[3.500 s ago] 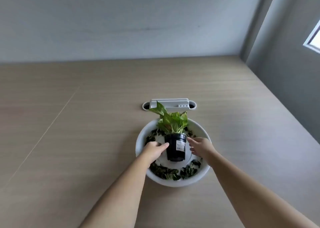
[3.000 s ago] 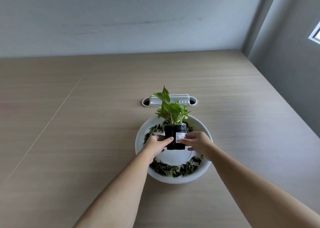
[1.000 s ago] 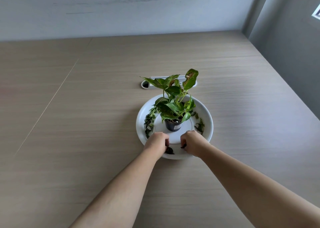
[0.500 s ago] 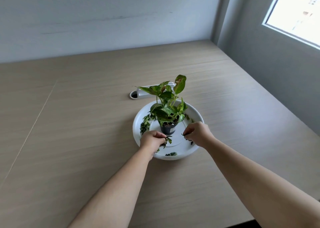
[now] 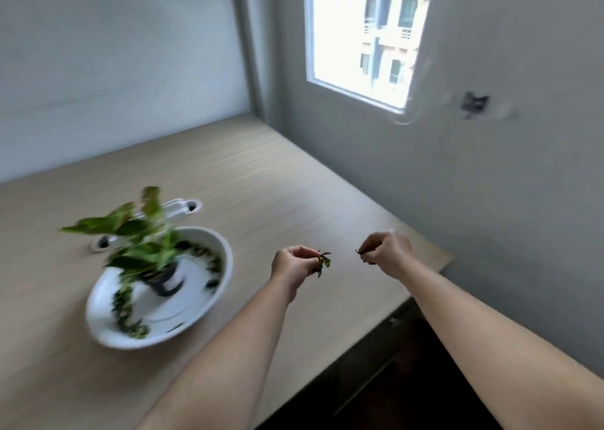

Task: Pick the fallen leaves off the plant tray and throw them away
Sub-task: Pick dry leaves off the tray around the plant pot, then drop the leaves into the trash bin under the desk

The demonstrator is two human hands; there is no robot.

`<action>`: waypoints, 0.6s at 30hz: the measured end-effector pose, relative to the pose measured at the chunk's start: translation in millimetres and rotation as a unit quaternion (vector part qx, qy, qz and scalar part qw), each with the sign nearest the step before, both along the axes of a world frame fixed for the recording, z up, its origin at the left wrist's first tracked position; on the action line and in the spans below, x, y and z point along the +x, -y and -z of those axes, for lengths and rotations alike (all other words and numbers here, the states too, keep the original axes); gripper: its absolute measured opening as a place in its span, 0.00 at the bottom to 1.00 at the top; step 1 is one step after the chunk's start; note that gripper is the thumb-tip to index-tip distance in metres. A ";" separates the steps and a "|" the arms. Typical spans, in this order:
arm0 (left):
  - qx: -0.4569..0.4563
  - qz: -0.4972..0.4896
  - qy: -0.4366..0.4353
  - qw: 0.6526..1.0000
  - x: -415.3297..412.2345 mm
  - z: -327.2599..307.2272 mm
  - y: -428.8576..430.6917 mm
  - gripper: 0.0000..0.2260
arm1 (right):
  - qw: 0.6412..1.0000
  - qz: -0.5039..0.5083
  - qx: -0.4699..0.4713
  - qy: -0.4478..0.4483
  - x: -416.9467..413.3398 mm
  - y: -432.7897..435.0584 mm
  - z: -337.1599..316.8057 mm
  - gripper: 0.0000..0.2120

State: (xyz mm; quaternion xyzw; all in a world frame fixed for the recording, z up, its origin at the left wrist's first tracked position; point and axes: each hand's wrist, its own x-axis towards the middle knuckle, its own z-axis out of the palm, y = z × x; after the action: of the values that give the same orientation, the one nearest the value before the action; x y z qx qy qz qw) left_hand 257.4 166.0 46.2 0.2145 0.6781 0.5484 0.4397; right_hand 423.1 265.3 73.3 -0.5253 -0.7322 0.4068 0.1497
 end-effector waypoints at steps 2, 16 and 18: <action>0.002 0.056 0.005 0.998 65.5 -3.0 -43.3 0.09 | 0.999 0.052 0.014 0.004 75.5 -24.8 -2.3 0.13; -0.117 0.358 -0.114 0.919 385.3 71.8 -182.7 0.10 | 0.942 0.311 -0.099 0.072 407.7 -42.4 92.3 0.07; -0.144 0.375 -0.149 0.903 400.9 99.1 -190.0 0.09 | 0.931 0.328 -0.131 0.086 420.8 -39.7 124.5 0.05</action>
State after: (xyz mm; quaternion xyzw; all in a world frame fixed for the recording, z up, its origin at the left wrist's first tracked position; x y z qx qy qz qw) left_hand 658.2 356.0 -52.9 0.4669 0.6765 0.2011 0.5328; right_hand 843.9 305.1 -51.1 -0.7844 -0.4692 0.3805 0.1410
